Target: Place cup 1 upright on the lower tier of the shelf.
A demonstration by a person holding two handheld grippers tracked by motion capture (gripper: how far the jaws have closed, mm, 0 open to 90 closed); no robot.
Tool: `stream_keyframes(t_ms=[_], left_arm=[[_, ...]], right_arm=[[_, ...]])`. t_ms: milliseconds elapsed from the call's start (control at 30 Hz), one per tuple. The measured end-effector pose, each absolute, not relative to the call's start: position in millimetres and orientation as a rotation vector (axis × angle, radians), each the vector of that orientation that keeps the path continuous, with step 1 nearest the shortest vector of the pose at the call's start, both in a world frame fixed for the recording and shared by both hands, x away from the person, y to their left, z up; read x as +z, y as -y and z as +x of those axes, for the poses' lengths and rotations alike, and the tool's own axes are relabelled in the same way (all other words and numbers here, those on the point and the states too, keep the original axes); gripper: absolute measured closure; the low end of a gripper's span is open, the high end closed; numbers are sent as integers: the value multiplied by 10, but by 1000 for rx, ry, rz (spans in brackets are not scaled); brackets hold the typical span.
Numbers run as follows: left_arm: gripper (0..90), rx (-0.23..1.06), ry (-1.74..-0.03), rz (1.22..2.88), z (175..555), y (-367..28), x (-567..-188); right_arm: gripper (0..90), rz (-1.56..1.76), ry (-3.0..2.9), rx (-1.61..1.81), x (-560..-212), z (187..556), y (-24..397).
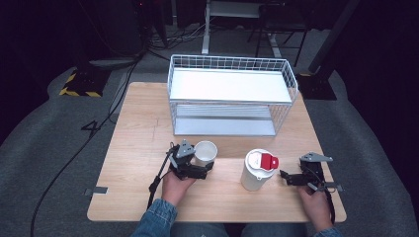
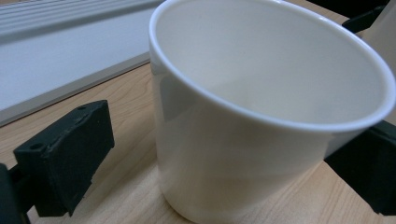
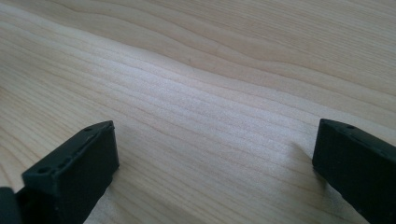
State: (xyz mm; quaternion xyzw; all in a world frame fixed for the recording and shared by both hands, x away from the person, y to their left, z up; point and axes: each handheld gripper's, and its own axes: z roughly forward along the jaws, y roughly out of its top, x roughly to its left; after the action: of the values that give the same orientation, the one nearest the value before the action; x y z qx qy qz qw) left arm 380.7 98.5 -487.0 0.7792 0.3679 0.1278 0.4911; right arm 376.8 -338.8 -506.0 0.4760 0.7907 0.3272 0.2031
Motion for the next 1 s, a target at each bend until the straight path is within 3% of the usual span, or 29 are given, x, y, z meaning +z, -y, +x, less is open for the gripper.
stream_keyframes(t_ms=[400, 467, 500, 600, 1000], left_arm=[[15, 319, -883, 1913, 3857, -897, -4972], [87, 327, -853, 1932, 3846, -889, -4979], [171, 327, -853, 1932, 3846, -889, -4979], [214, 351, -815, 1956, 3822, -868, -4973], [218, 355, -813, 1956, 3803, -847, -4973]], right_arm=[[5, 1329, -2206, 913, -5060, 3768, 3387], [5, 1328, -2206, 913, -5060, 3768, 3387], [5, 1328, -2206, 913, -5060, 3768, 3387], [4, 1328, -2206, 913, -5060, 3768, 3388], [5, 1328, -2206, 913, -5060, 3768, 3388]])
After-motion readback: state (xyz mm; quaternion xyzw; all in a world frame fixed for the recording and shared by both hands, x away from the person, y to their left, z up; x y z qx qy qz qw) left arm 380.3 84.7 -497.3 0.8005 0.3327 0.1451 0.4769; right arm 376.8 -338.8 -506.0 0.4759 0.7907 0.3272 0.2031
